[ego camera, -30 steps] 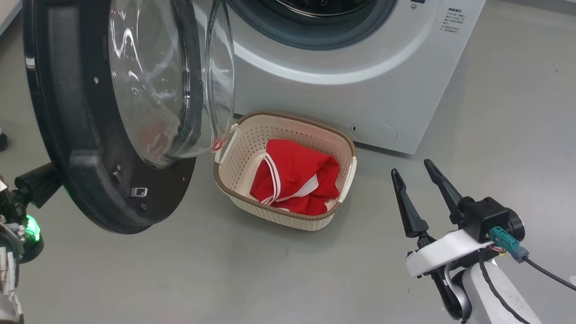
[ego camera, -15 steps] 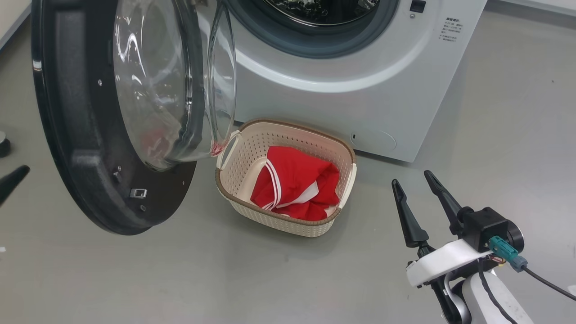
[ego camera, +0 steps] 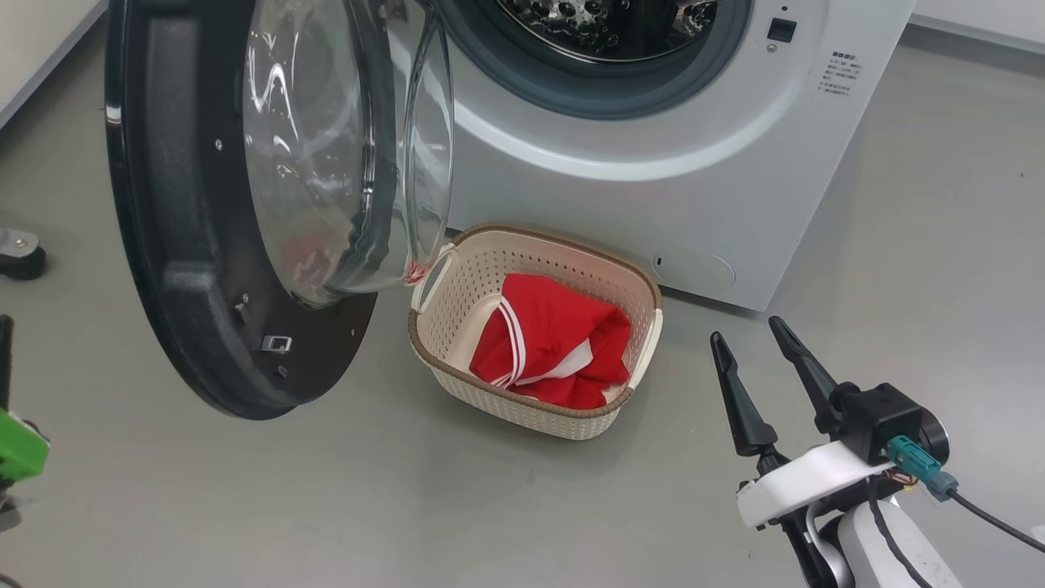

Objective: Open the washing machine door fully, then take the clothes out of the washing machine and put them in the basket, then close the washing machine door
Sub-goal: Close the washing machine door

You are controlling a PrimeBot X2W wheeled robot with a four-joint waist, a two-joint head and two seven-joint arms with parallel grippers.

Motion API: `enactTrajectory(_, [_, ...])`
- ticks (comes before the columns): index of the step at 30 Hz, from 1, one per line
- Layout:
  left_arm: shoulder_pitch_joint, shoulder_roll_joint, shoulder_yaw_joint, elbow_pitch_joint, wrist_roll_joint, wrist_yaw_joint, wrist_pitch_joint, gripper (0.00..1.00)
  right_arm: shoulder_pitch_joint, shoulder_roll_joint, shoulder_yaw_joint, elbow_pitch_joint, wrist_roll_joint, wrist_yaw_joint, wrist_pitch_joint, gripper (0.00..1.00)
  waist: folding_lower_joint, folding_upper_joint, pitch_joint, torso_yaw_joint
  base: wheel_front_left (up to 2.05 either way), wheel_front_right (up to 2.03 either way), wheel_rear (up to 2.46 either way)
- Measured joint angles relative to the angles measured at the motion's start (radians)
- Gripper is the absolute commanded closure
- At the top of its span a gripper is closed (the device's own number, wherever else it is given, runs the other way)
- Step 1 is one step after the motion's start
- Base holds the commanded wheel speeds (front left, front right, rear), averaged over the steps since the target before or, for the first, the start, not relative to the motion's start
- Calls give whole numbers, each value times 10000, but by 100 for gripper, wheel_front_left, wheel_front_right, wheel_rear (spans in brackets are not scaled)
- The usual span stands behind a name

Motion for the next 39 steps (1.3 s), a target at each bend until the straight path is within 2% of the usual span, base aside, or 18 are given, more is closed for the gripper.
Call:
enactTrajectory(9, [852,-245,-272,-286,1248,-2,-2661,100,41,13,-12,-13,0,0,0,0,0,0,-27,60,0,0,0])
enactTrajectory(17, [1485,-690,-403,29,1714,-29,-4188,100,44,25,-12,-17,0,0,0,0,0,0,-45,62,0,0,0])
enactTrajectory(18, [1531,-717,-454,81,1781,-29,-4341,21,45,25,-12,-19,0,0,0,0,0,0,-43,57,0,0,0])
enactTrajectory(19, [1590,-717,-502,105,1918,-29,-4523,0,45,27,-12,-23,0,0,0,0,0,0,-40,52,0,0,0])
enactTrajectory(31, [1755,-746,-732,512,2389,-29,-5701,0,48,50,-12,-48,0,0,0,0,0,0,17,-8,0,0,0])
enactTrajectory(39, [1765,-788,-884,777,2466,-29,-5902,0,49,59,-13,-56,0,0,0,0,0,0,24,-22,0,0,0])
